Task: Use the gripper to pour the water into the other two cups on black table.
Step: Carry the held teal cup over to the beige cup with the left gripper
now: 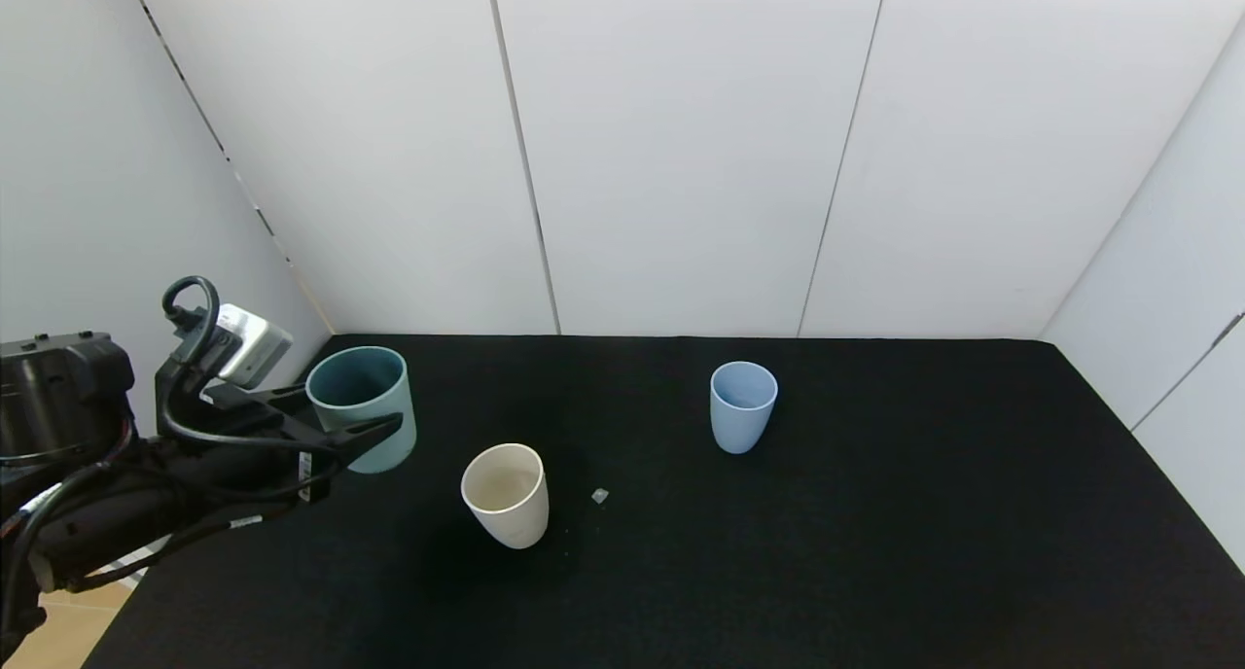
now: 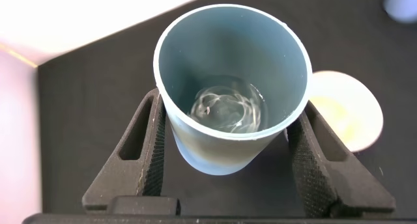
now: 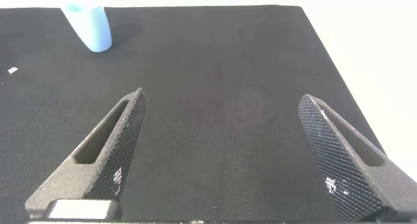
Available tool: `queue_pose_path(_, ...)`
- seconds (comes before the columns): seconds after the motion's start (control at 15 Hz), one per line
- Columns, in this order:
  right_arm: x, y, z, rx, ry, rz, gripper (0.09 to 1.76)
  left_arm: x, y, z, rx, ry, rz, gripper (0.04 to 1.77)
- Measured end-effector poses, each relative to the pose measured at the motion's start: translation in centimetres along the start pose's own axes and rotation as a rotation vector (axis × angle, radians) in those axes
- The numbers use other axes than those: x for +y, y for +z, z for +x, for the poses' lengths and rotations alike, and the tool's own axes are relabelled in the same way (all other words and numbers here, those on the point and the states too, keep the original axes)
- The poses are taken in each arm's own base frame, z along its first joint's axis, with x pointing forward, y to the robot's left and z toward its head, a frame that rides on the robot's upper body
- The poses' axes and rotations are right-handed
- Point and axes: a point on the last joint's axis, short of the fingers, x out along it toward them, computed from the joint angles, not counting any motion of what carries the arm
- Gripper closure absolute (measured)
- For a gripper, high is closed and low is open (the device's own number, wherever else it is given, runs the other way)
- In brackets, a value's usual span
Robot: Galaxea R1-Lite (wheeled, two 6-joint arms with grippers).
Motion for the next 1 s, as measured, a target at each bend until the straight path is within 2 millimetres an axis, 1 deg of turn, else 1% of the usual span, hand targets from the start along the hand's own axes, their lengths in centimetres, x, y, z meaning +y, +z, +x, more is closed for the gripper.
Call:
queue_pose_path(0.27, 0.0, 0.0, 0.0, 0.0, 0.0, 0.0, 0.14, -2.1, -0.7, -0.5, 0.059, -0.076, 0.042, 0.69)
queue_pose_path(0.4, 0.0, 0.0, 0.0, 0.0, 0.0, 0.0, 0.14, -3.0, -0.7, -0.6, 0.071, -0.111, 0.071, 0.69)
queue_pose_path(0.53, 0.0, 0.0, 0.0, 0.0, 0.0, 0.0, 0.14, -3.3, -0.7, -0.5, 0.074, -0.124, 0.112, 0.69)
queue_pose_path(0.67, 0.0, 0.0, 0.0, 0.0, 0.0, 0.0, 0.14, -3.6, -1.2, -0.6, 0.119, -0.134, 0.145, 0.69)
queue_pose_path(1.0, 0.0, 0.0, 0.0, 0.0, 0.0, 0.0, 0.14, -3.5, -1.4, -0.5, 0.172, -0.126, 0.229, 0.69)
